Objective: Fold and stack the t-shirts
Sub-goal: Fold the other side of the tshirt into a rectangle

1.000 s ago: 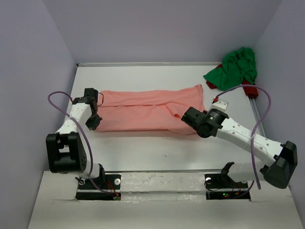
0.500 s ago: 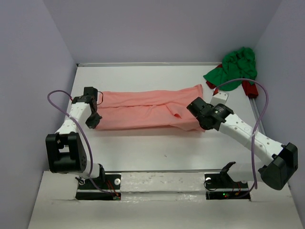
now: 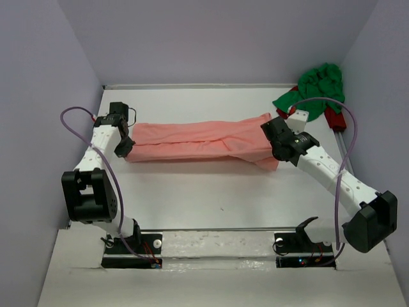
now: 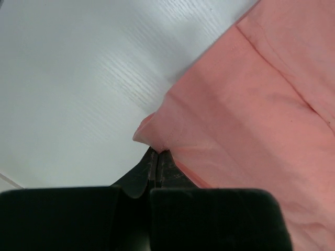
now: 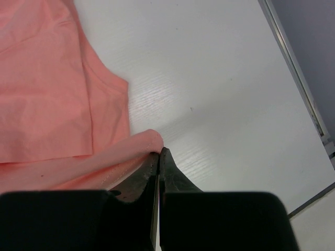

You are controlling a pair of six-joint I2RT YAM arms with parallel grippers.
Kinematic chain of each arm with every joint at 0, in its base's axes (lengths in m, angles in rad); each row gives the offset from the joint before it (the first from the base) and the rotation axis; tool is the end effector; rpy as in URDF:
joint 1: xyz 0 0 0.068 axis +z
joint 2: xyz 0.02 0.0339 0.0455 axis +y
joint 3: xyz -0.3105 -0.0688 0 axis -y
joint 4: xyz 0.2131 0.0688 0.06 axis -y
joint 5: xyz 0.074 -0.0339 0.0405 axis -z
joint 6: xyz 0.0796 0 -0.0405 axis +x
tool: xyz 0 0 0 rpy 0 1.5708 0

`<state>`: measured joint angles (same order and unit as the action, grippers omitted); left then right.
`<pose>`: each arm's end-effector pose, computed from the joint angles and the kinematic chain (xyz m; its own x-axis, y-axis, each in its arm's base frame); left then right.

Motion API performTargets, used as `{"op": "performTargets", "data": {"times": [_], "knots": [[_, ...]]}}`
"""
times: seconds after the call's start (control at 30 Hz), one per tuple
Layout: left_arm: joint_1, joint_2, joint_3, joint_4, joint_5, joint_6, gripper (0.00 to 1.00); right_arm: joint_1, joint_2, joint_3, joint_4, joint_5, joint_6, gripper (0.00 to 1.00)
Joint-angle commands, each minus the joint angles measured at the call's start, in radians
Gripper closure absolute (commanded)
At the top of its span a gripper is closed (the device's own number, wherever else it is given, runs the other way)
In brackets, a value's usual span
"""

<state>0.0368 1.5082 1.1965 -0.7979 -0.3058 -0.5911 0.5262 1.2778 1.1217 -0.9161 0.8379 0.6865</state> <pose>0.2874 0.0346 0.2809 -0.6489 -0.5557 -0.5198 -0.6390 0.7688 -0.0241 0.2122 0.0548 0.3251 -0.6056 0.1387 -0.7836 0.4592 0.8651 -0.2018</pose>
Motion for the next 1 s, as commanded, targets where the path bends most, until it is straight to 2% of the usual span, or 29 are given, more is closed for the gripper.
{"op": "performTargets", "data": {"times": [0.0, 0.3, 0.33, 0.97], "knots": [[0.014, 0.065, 0.084, -0.012, -0.056, 0.017, 1.0, -0.041, 0.028, 0.064, 0.097, 0.027, -0.128, 1.0], [0.014, 0.201, 0.259, -0.03, -0.067, 0.022, 1.0, -0.109, 0.129, 0.147, 0.164, 0.001, -0.202, 1.0], [0.012, 0.254, 0.328, -0.044, -0.069, 0.024, 1.0, -0.12, 0.165, 0.168, 0.172, -0.011, -0.218, 1.0], [-0.018, 0.493, 0.543, -0.087, -0.095, 0.047, 1.0, -0.14, 0.363, 0.273, 0.186, -0.002, -0.266, 1.0]]}}
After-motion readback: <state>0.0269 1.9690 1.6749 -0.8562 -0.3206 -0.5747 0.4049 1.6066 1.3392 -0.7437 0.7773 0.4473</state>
